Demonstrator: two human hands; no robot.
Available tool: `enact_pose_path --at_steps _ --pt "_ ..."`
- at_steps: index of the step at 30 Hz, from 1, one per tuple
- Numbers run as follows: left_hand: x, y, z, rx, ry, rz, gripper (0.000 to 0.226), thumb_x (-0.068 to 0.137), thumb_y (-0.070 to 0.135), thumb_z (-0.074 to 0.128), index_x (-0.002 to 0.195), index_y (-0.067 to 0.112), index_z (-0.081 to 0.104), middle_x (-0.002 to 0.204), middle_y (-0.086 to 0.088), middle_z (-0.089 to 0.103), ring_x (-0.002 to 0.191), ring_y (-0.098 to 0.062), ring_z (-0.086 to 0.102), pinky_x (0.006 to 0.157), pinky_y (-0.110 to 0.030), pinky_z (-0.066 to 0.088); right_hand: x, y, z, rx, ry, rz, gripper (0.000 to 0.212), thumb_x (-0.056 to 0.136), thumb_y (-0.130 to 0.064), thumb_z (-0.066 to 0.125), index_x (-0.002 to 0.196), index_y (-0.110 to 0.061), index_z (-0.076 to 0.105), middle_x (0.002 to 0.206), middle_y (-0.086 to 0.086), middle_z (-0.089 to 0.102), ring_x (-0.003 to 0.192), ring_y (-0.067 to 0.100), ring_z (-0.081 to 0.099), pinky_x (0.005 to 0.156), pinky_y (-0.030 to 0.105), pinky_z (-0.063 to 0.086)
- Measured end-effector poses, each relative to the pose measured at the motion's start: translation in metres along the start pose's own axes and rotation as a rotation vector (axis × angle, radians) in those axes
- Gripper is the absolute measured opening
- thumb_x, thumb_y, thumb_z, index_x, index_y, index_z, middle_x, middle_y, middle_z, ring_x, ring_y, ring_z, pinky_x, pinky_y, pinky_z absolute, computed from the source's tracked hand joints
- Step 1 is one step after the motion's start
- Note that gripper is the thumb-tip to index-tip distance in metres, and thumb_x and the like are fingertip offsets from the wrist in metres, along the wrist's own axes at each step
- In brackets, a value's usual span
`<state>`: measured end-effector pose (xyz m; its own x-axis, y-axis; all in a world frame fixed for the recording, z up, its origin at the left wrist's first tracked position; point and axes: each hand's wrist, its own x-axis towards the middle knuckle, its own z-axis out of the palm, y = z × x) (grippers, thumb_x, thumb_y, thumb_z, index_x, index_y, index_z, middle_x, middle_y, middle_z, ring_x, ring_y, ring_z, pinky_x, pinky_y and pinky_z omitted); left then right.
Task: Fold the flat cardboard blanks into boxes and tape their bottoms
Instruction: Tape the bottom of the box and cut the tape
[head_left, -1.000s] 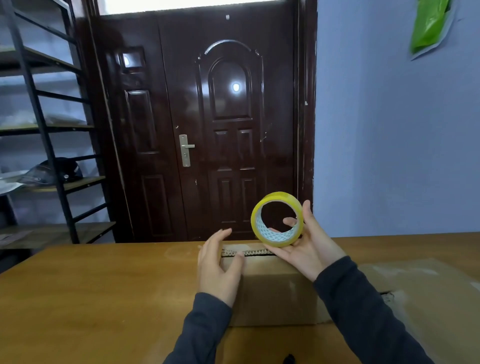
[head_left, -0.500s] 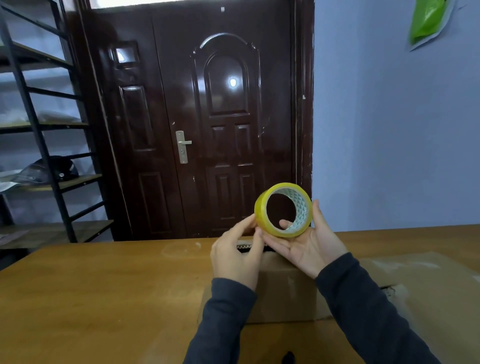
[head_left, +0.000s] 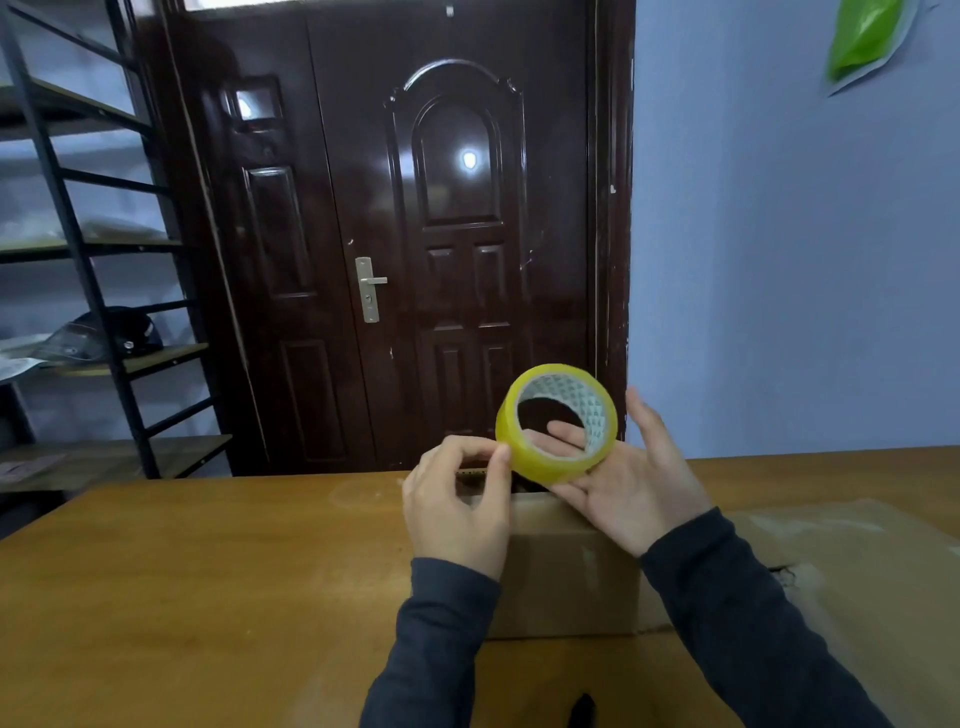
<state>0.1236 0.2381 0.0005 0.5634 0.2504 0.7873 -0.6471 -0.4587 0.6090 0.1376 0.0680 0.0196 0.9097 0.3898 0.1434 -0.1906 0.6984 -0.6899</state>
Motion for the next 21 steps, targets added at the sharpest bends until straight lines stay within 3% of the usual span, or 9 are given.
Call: enact_pose_path --at_steps 4,7,8,10,12,14,15,17,21 --pt "0.007 0.003 -0.008 -0.351 -0.052 -0.246 0.007 0.089 0.011 0.065 0.083 0.01 0.068 0.076 0.0 0.071 0.075 -0.007 0.066 0.071 -0.018 0.05 -0.004 0.006 -0.003 -0.209 -0.148 -0.067 0.085 0.078 -0.029 0.077 0.147 -0.012 0.033 0.147 0.018 0.044 0.137 0.036 0.041 0.108 0.052 0.038" --pt "0.012 -0.004 -0.012 -0.603 -0.199 -0.359 0.014 0.083 0.018 0.068 0.086 0.004 0.067 0.075 -0.003 0.071 0.078 -0.014 0.067 0.078 -0.028 0.054 -0.004 0.004 0.004 -0.217 -0.138 -0.034 0.094 0.061 -0.025 0.09 0.138 -0.003 0.04 0.138 0.02 0.054 0.129 0.034 0.051 0.1 0.051 0.048" --pt "0.013 -0.009 -0.013 -0.661 -0.245 -0.367 0.022 0.078 0.024 0.068 0.086 0.004 0.066 0.077 -0.004 0.07 0.08 -0.017 0.066 0.082 -0.033 0.055 -0.002 0.005 0.0 -0.167 -0.133 -0.029 0.083 0.056 -0.025 0.093 0.123 -0.003 0.048 0.136 0.021 0.055 0.127 0.035 0.053 0.097 0.051 0.05" --pt "0.015 -0.014 -0.014 -0.77 -0.297 -0.405 0.033 0.072 0.03 0.067 0.087 0.001 0.064 0.078 -0.008 0.068 0.082 -0.021 0.064 0.085 -0.038 0.053 0.004 0.009 0.001 -0.174 -0.041 0.037 0.077 0.057 -0.027 0.092 0.119 -0.004 0.052 0.137 0.022 0.054 0.127 0.035 0.053 0.099 0.05 0.049" --pt "0.014 -0.011 -0.013 -0.809 -0.307 -0.466 0.033 0.072 0.027 0.068 0.089 -0.001 0.064 0.08 -0.011 0.067 0.082 -0.024 0.063 0.083 -0.038 0.053 0.015 0.011 0.009 0.085 0.202 0.25 0.063 0.076 -0.026 0.079 0.131 -0.008 0.053 0.142 0.017 0.051 0.133 0.03 0.046 0.11 0.035 0.037" --pt "0.01 -0.006 -0.009 -0.749 -0.295 -0.496 0.02 0.083 0.015 0.067 0.093 -0.002 0.065 0.081 -0.014 0.07 0.08 -0.026 0.065 0.075 -0.038 0.055 0.015 0.013 0.018 -0.046 0.302 0.157 0.035 0.086 -0.017 0.066 0.119 -0.006 0.06 0.121 0.015 0.067 0.115 0.02 0.063 0.095 0.019 0.044" --pt "0.007 -0.003 -0.007 -0.707 -0.28 -0.504 0.012 0.089 0.008 0.063 0.094 -0.002 0.064 0.08 -0.014 0.071 0.077 -0.026 0.067 0.069 -0.035 0.056 0.014 0.013 0.023 -0.128 0.21 0.131 0.014 0.087 -0.013 0.062 0.098 -0.005 0.066 0.091 0.012 0.075 0.085 0.016 0.073 0.075 0.019 0.055" --pt "0.006 0.001 -0.005 -0.654 -0.23 -0.532 0.009 0.093 0.002 0.056 0.09 0.0 0.064 0.073 -0.01 0.071 0.07 -0.022 0.067 0.061 -0.031 0.056 0.017 0.012 0.026 -0.284 0.21 0.069 0.029 0.097 -0.015 0.05 0.074 -0.01 0.068 0.058 0.006 0.069 0.051 0.014 0.069 0.044 0.023 0.054" --pt "0.008 0.002 -0.007 -0.629 -0.124 -0.597 0.018 0.092 0.0 0.058 0.076 0.006 0.06 0.061 -0.004 0.066 0.062 -0.019 0.065 0.058 -0.032 0.058 0.013 0.019 0.027 -0.316 0.276 -0.091 0.03 0.1 -0.011 0.04 0.083 -0.01 0.064 0.074 0.011 0.068 0.065 0.026 0.067 0.052 0.039 0.056"
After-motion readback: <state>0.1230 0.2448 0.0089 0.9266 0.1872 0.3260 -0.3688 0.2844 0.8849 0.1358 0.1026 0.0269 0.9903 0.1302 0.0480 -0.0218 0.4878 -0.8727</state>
